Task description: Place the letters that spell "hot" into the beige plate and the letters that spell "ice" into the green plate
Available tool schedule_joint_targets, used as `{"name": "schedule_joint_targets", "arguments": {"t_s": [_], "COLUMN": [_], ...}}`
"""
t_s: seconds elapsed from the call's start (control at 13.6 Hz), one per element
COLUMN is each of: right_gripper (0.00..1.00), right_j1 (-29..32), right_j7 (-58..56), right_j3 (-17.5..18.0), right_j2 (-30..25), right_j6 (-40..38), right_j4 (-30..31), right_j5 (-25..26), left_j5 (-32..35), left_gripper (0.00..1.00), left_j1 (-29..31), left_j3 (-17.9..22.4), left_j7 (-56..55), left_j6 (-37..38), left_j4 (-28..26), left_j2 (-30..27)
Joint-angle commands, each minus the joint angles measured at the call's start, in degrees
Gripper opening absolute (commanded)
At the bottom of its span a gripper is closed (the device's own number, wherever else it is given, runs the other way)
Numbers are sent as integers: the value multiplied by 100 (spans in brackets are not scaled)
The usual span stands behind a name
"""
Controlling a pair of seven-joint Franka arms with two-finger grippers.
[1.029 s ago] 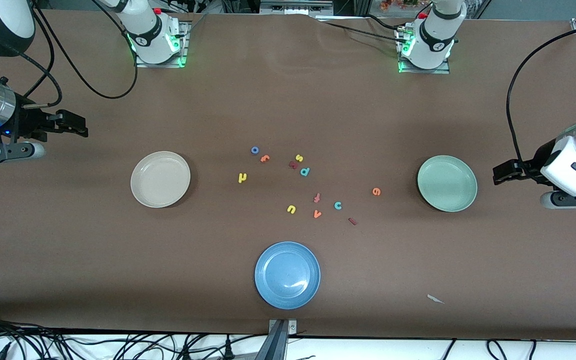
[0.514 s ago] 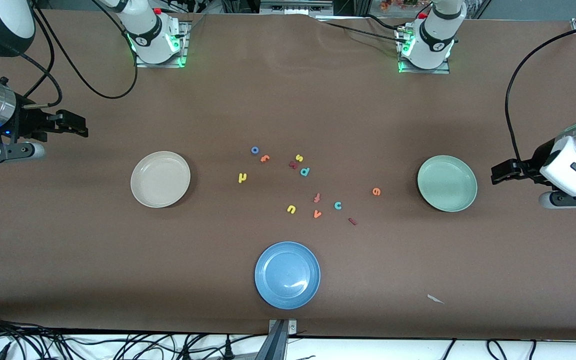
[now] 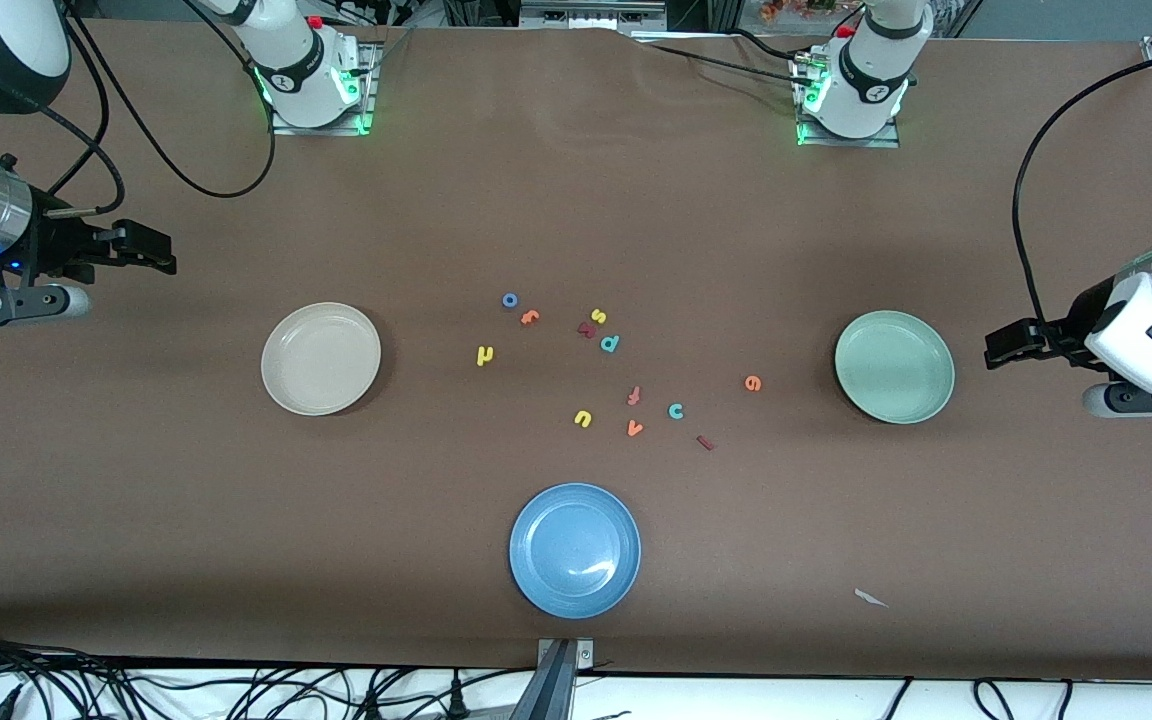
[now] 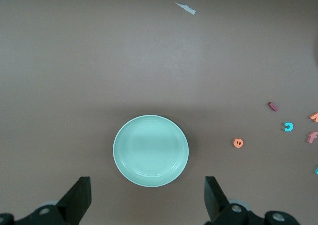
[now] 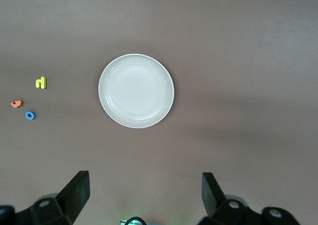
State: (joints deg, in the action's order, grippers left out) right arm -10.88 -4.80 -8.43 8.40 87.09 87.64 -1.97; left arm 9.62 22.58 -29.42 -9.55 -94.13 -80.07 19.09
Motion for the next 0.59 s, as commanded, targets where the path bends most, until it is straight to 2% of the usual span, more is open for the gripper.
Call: {"name": "schedule_joint_targets", "arguments": {"t_s": [0.0, 0.51], "right_gripper": [100, 100], "right_j1": [24, 24], "right_j7": [23, 76], "right_j3": [35, 43], "right_j2": [-23, -23], "right_j6": [-34, 115], "right_j4": [-10, 8], "right_j5": [13, 4], "left_j5": [-180, -171], "left_gripper": [100, 100], "left_j1": [80, 80], "left_j3": [-3, -3], "left_j7": [120, 128], "left_j6": [0, 0], "left_j4": [-167, -167], "left_j2": [-187, -187]}}
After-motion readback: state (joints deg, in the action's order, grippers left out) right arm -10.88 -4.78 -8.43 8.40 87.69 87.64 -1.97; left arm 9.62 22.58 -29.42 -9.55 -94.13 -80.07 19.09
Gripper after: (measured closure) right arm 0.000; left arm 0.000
